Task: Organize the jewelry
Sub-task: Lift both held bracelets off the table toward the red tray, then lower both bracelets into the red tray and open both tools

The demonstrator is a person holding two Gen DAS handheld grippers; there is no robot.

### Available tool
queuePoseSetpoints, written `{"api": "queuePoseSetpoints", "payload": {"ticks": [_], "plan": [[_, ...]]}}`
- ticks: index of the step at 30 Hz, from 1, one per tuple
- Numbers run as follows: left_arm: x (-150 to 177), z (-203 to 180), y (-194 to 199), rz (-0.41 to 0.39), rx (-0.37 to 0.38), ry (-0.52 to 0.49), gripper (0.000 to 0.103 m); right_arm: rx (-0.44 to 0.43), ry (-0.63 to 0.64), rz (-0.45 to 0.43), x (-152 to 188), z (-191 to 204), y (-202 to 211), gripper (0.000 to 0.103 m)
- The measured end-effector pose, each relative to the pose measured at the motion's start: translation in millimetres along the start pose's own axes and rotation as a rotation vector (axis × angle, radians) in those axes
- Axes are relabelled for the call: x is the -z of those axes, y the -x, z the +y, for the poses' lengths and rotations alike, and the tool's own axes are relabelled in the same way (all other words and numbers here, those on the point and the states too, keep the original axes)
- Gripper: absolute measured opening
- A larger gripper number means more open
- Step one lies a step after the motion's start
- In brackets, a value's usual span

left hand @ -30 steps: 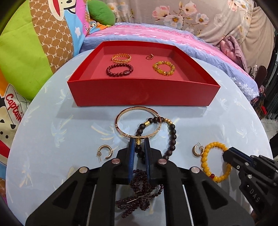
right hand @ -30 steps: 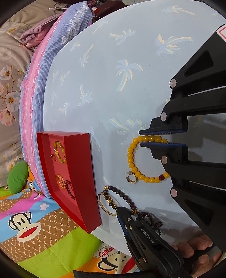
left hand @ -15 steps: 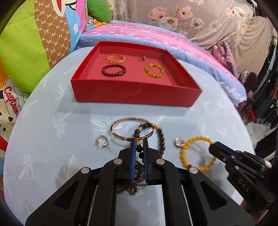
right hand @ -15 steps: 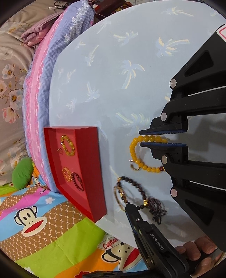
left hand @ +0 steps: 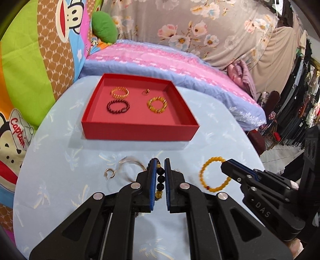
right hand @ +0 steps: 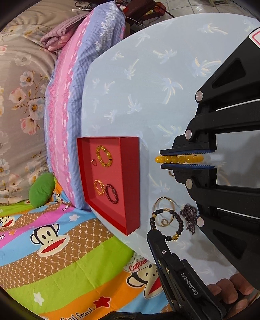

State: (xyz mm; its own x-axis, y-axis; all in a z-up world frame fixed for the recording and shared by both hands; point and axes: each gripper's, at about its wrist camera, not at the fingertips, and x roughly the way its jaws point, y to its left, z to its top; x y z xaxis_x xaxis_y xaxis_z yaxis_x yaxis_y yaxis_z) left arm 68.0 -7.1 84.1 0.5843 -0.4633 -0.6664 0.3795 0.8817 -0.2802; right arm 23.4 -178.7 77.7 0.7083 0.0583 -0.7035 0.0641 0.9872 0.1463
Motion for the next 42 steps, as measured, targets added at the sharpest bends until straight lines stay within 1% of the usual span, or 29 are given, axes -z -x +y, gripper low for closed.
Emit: {"api": "queuePoseSetpoints", "payload": {"ticks": [5,11,15,18,21,26,29,31,36,39,42], "plan": [[-8,0,15,-0.026,0.014,0.000,0.008,-0.008,0.004,-0.016,-4,1,9,0.007],[-21,5,24,-0.048,-0.014,-0.013,0.008,-0.022,0.006,-0.026,-11,3,13,0.007],[-32,9,20,-0.056,-0.035,-0.021,0.008,-0.025,0.031,-0.032,-21,7,10,0.007],[-46,13,12,-0.049,-0.030,-0.019,0.008,-0.028,0.047,-0.038,-35,10,3,0.008],[-64,16,3,-0.049,-0.022,-0.018,0.008,-0.050,0.044,-0.040,-54,9,-6,0.008],[-96,19,-15,-0.055,0.003,-0.008,0.008,-0.074,0.036,-0.052,-91,11,-26,0.007],[-112,22,-28,-0.052,0.025,0.006,0.008,-0.105,0.019,-0.040,-110,12,-44,0.008],[-117,24,-39,-0.045,0.040,0.019,0.008,-0.123,0.011,-0.025,-118,14,-57,0.008],[-120,42,-79,0.022,0.081,0.090,0.008,-0.184,-0.016,0.051,-122,18,-100,0.008],[-113,56,-103,0.069,0.058,0.110,0.008,-0.193,-0.026,0.103,-118,18,-126,0.008],[-104,68,-120,0.098,-0.012,0.092,0.008,-0.151,-0.009,0.132,-111,16,-145,0.008]]}}
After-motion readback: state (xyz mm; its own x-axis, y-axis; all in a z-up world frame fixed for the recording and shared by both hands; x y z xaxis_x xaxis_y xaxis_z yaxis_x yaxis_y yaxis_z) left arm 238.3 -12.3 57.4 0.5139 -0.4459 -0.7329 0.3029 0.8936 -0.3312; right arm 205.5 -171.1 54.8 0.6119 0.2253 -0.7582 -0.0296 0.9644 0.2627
